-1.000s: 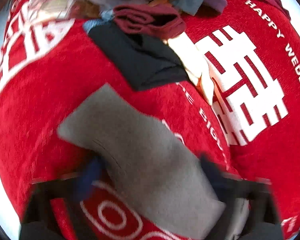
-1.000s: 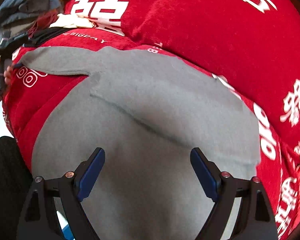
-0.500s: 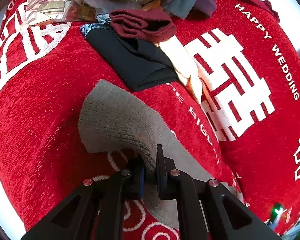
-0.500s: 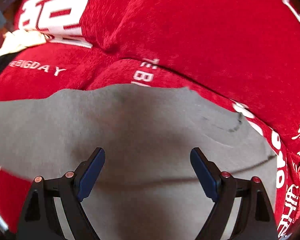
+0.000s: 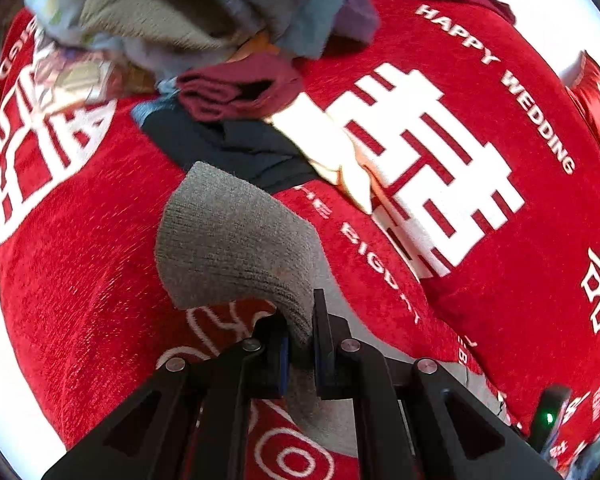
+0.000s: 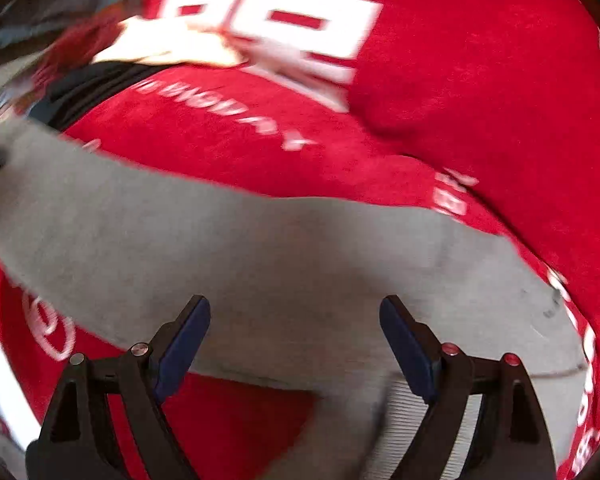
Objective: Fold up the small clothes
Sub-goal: 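Fold the held sleeve across the sweatshirt body and release it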
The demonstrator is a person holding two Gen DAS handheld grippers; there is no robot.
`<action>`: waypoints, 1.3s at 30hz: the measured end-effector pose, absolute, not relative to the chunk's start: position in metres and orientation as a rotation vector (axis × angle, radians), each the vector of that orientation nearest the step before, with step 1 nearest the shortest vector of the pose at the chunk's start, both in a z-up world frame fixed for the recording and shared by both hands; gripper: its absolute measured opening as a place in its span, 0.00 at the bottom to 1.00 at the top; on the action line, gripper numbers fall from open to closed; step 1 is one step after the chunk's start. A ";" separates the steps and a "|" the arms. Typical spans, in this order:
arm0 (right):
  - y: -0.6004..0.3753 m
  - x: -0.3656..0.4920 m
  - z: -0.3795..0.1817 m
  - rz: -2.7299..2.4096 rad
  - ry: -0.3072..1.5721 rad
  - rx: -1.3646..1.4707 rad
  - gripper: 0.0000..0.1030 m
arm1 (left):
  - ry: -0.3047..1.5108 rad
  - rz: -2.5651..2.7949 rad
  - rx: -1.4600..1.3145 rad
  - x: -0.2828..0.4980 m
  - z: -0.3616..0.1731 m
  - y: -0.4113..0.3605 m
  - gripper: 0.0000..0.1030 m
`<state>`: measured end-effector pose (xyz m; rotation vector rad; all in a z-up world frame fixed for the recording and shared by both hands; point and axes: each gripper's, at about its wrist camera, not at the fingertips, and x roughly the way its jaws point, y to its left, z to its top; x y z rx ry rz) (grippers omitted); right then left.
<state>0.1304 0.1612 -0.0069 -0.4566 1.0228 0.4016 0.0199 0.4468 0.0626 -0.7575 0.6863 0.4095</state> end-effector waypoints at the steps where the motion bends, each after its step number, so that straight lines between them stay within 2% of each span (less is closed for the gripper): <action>1: 0.148 0.140 -0.010 0.324 1.049 -0.435 0.86 | 0.689 0.408 -0.753 0.020 0.065 0.444 0.09; 5: 0.121 0.159 -0.033 0.185 1.142 -0.344 0.86 | 0.705 0.408 -0.728 0.021 0.079 0.437 0.09; 7: 0.131 0.146 -0.039 0.193 1.093 -0.389 0.87 | 0.714 0.412 -0.723 0.019 0.086 0.437 0.09; 10: 0.163 0.125 -0.040 0.333 1.117 -0.474 0.87 | 0.726 0.420 -0.706 0.017 0.097 0.431 0.09; 14: 0.168 0.095 -0.011 0.521 1.102 -0.416 0.87 | 0.729 0.409 -0.657 0.020 0.113 0.408 0.09; 18: 0.109 0.093 0.026 0.496 1.074 -0.312 0.87 | 0.718 0.365 -0.610 0.030 0.133 0.367 0.09; 24: -0.038 0.110 0.060 0.276 1.014 -0.272 0.87 | 0.754 0.226 -0.488 0.071 0.162 0.269 0.09; 31: -0.186 0.105 0.083 0.100 0.985 -0.110 0.87 | 0.774 -0.021 -0.320 0.111 0.194 0.101 0.09; 35: -0.231 0.098 0.081 0.068 0.974 -0.063 0.87 | 0.842 -0.133 -0.247 0.132 0.180 0.004 0.09; 39: -0.266 0.088 0.072 0.059 1.016 -0.017 0.87 | 0.945 -0.197 -0.186 0.152 0.141 -0.075 0.09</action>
